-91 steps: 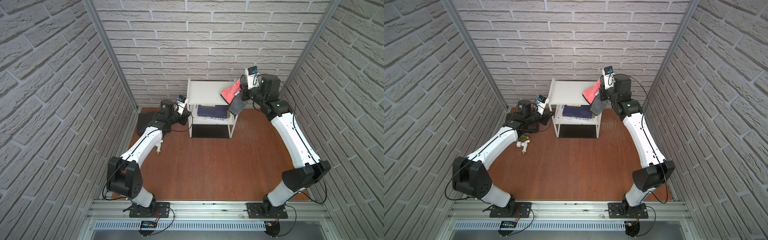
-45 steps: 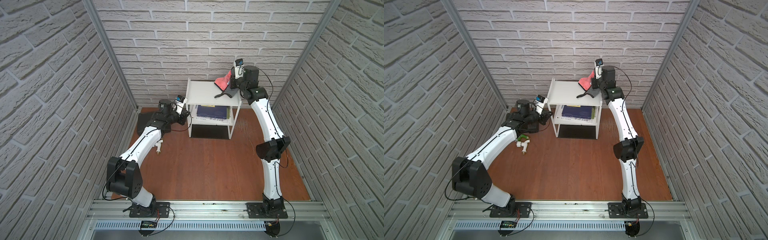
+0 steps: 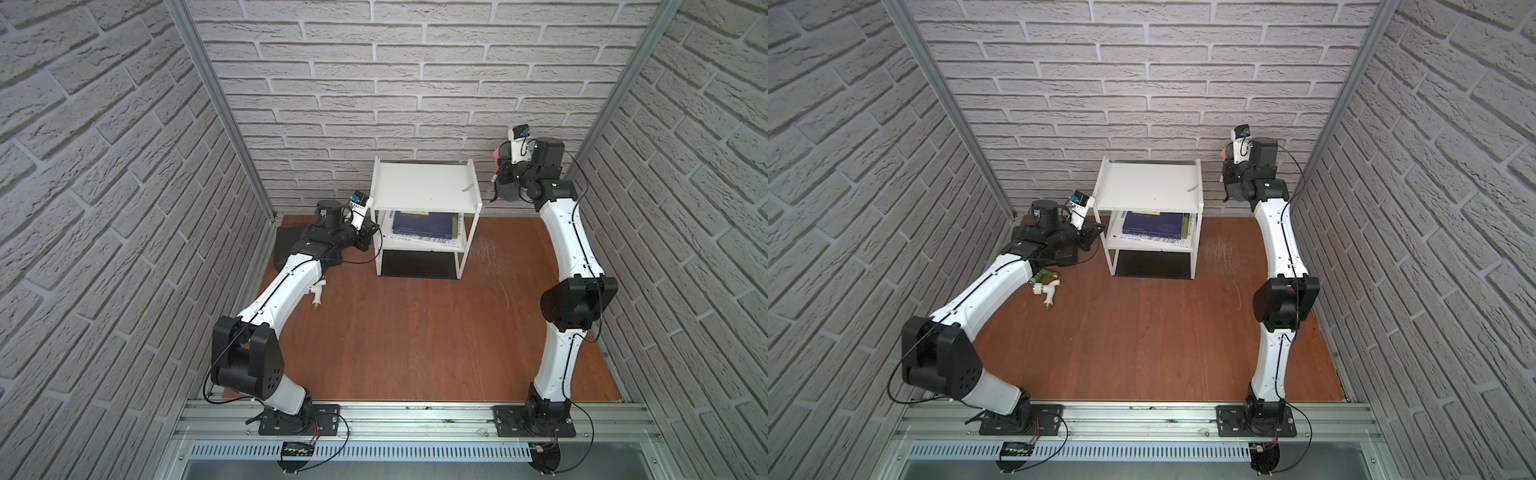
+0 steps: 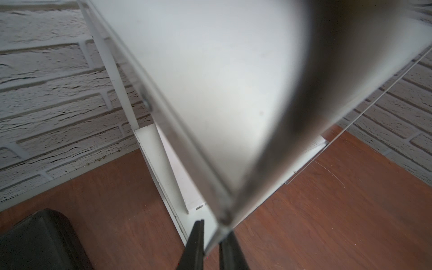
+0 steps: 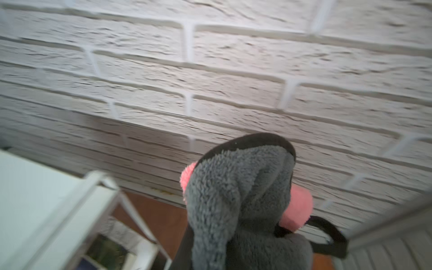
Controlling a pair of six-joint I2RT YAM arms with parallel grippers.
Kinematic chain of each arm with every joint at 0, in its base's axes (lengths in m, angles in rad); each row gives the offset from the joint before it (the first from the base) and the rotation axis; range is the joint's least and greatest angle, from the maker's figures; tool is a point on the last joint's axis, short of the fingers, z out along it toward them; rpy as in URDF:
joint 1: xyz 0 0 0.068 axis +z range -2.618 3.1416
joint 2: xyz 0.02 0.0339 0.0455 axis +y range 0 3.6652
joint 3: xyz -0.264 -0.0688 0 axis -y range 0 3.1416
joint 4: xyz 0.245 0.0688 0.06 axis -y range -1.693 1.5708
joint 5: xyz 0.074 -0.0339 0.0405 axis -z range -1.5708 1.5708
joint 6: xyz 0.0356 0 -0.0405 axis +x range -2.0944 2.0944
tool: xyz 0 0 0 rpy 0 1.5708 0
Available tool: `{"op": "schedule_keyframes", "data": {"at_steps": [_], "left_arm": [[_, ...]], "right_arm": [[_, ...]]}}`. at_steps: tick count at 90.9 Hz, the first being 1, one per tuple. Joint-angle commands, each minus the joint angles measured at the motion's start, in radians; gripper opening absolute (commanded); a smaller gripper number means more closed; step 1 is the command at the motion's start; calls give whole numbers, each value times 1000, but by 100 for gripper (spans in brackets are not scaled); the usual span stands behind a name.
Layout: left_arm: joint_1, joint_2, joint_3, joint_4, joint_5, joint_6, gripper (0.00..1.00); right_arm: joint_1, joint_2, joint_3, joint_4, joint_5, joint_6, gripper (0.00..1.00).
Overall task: Wipe the bookshelf clean with a cloth
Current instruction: Wipe the dust from the shelf.
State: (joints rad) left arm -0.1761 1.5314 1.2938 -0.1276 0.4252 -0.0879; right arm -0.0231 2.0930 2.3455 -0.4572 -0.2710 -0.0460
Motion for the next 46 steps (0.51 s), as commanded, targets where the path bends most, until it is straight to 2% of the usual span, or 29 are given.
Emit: {"op": "schedule_keyframes", "data": {"at_steps": [1,7,19,25,36,46], "left_arm": [[10,-34,2,-35,-26,-85,0],[5,-26,12,-36,-26,-85,0],[-1,-27,22,-41,-21,-78,0],[-2,-28,24,-50,-26,-70,0],[-2,-28,27,-59,-37,-59,0],[-2,-23,24,-51,-33,-58,0]], "right_arm": [[27,-31,9,128,-299,84,3],[19,-84,-27,75,-318,41,3],[-2,-372,-418,188,-336,-10,3],[-5,-461,-550,235,-353,-10,3],[1,-463,-580,266,-338,52,3],[19,-328,-468,315,-282,135,2]]}}
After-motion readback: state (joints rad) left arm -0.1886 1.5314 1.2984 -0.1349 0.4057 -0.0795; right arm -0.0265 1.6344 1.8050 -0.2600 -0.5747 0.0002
